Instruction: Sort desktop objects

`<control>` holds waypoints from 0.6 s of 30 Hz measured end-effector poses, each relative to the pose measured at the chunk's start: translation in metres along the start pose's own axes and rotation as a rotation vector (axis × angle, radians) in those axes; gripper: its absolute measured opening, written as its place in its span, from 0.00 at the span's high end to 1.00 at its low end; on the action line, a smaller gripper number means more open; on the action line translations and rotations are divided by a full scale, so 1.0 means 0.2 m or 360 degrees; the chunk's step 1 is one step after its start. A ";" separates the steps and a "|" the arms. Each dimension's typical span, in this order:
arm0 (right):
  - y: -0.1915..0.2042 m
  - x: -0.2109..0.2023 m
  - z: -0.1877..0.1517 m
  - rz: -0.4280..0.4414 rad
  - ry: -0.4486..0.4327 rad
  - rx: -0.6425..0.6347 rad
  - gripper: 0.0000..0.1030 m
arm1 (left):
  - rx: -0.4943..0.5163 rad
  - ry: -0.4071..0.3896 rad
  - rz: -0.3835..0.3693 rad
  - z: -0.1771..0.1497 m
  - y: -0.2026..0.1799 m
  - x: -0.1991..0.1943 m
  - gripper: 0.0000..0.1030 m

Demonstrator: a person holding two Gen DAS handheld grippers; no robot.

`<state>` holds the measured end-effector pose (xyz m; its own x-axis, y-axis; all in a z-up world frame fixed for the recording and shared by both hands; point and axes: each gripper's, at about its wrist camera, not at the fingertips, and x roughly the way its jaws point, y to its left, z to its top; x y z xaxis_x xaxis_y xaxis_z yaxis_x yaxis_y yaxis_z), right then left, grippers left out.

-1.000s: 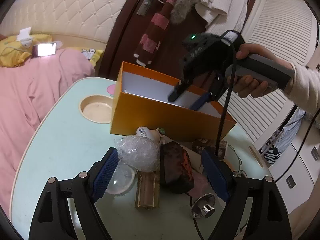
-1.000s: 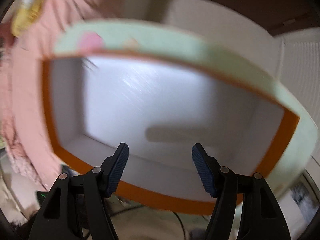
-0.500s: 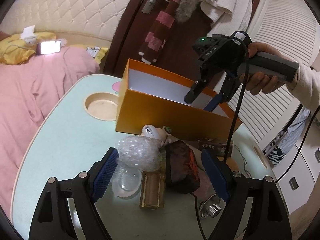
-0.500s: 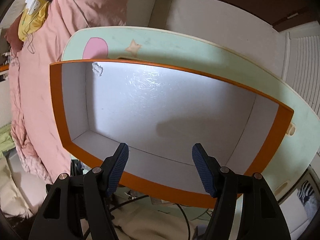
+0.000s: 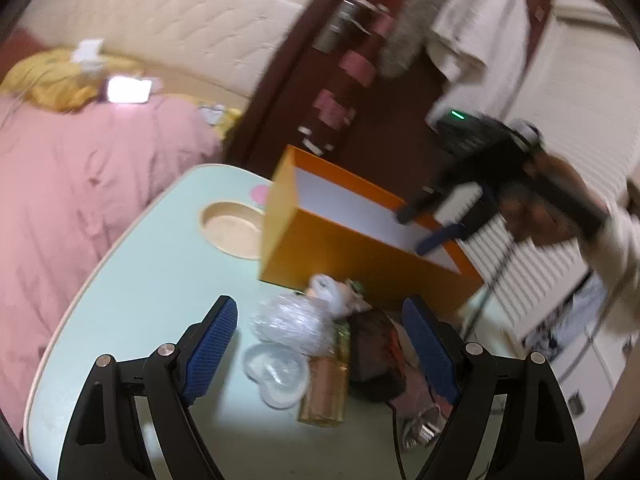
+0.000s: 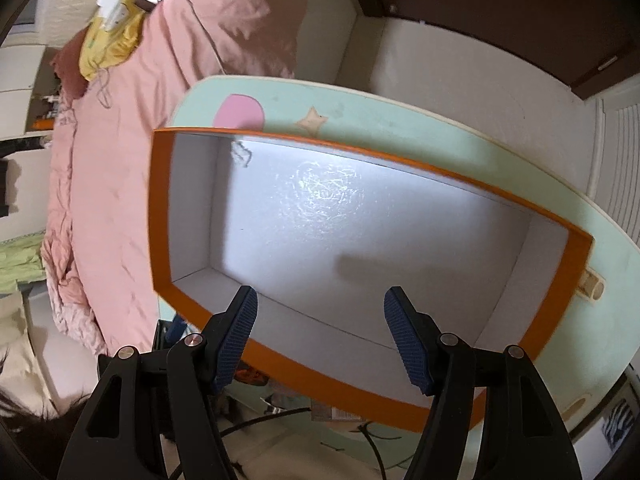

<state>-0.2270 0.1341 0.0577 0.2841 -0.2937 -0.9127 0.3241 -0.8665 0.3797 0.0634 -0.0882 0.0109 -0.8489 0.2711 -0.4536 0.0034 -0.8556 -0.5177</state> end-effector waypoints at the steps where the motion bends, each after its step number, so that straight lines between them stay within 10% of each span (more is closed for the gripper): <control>1: 0.00 0.00 -0.02 0.0015 -0.0036 -0.0011 0.35 | -0.0042 0.0014 0.0000 0.01 0.02 0.01 0.18; 10: 0.12 -0.15 -0.38 0.0133 -0.0531 -0.0340 0.35 | -0.0210 0.0018 0.0046 0.04 0.11 0.01 0.18; 18: 0.03 -0.01 -0.79 -0.0086 -0.1110 -0.0232 0.35 | -0.0079 0.0011 0.0152 0.01 0.06 -0.01 0.18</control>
<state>-0.0824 0.1925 0.0859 -0.3631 -0.4839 -0.7962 0.4528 -0.8385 0.3031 0.0643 -0.1003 0.0079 -0.8397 0.1925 -0.5078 0.1105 -0.8550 -0.5068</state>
